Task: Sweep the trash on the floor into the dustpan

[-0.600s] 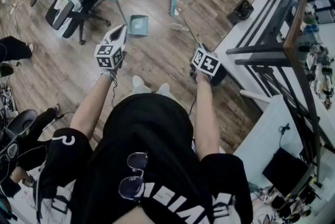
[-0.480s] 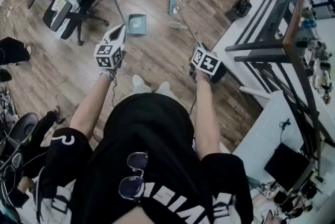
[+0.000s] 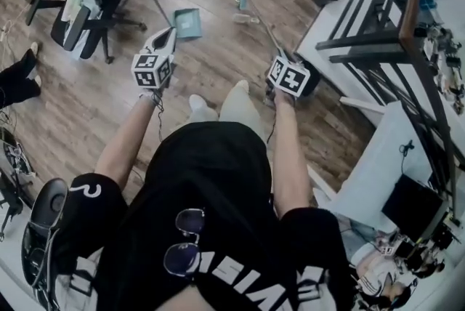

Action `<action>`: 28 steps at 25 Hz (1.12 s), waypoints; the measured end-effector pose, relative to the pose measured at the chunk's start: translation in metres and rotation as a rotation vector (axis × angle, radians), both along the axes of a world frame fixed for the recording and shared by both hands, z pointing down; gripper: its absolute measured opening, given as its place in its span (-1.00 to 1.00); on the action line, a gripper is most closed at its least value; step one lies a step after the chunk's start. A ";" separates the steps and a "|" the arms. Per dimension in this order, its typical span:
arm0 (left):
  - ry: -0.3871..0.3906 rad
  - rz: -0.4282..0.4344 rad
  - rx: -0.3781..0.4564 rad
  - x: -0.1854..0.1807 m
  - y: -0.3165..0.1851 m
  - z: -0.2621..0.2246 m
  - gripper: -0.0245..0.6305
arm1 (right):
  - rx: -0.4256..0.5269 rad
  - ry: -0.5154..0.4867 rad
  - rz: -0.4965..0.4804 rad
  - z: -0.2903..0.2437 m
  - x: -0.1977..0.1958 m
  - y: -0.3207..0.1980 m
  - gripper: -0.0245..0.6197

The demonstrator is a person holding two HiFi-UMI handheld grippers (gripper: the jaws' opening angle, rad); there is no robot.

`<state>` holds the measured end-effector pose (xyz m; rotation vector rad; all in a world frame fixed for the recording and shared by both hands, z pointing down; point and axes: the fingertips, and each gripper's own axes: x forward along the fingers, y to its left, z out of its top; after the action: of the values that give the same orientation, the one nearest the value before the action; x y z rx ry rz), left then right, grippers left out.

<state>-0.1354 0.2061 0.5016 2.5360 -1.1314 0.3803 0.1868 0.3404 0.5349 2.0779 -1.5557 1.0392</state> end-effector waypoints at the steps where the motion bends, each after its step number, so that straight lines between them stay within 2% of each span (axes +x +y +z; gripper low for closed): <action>1: -0.008 0.005 -0.008 0.005 -0.004 0.003 -0.93 | -0.010 -0.002 0.009 0.006 0.005 -0.001 -0.67; 8: -0.031 0.061 -0.049 0.078 -0.058 0.023 -0.93 | -0.102 -0.029 0.072 0.061 0.070 -0.028 -0.67; 15: -0.088 0.129 -0.128 0.189 -0.144 0.048 -0.93 | -0.222 -0.063 0.105 0.107 0.159 -0.078 -0.67; 21: -0.117 0.160 -0.206 0.269 -0.189 0.083 -0.93 | -0.282 -0.116 0.141 0.144 0.220 -0.119 -0.67; 28: -0.156 0.165 -0.254 0.324 -0.216 0.124 -0.93 | -0.322 -0.184 0.168 0.192 0.270 -0.152 -0.67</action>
<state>0.1883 -0.0103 0.6255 2.4115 -0.8641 0.7265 0.4564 0.1888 0.7268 1.9564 -1.2068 1.4707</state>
